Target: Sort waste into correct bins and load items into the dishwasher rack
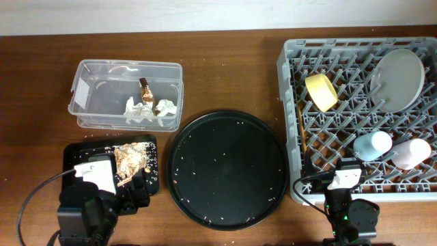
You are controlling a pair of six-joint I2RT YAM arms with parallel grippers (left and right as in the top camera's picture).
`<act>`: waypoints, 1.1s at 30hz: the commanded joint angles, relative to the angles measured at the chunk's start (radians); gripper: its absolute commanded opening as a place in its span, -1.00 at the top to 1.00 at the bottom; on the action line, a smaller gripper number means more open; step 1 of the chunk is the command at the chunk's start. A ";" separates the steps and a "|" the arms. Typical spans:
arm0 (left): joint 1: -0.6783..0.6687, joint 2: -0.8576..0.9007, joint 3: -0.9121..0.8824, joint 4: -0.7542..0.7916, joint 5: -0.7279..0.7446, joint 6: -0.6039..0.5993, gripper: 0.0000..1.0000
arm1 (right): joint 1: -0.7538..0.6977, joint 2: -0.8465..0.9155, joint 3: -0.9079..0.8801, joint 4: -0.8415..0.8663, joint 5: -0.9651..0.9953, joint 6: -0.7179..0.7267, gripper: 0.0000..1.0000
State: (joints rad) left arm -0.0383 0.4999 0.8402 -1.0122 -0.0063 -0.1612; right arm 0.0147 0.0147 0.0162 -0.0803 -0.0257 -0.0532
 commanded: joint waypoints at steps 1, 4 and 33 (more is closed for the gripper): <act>-0.001 -0.002 -0.006 0.001 0.011 -0.009 -0.99 | 0.005 -0.011 -0.011 0.003 0.012 0.001 -0.97; -0.001 -0.002 -0.006 0.001 0.011 -0.009 -0.99 | 0.005 -0.011 -0.011 0.003 0.012 0.001 -0.97; 0.011 -0.495 -0.831 0.935 0.063 0.110 -0.99 | 0.005 -0.011 -0.011 0.003 0.012 0.001 -0.97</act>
State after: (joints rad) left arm -0.0315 0.0135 0.0154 -0.0784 0.0387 -0.0746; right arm 0.0147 0.0139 0.0147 -0.0772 -0.0227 -0.0532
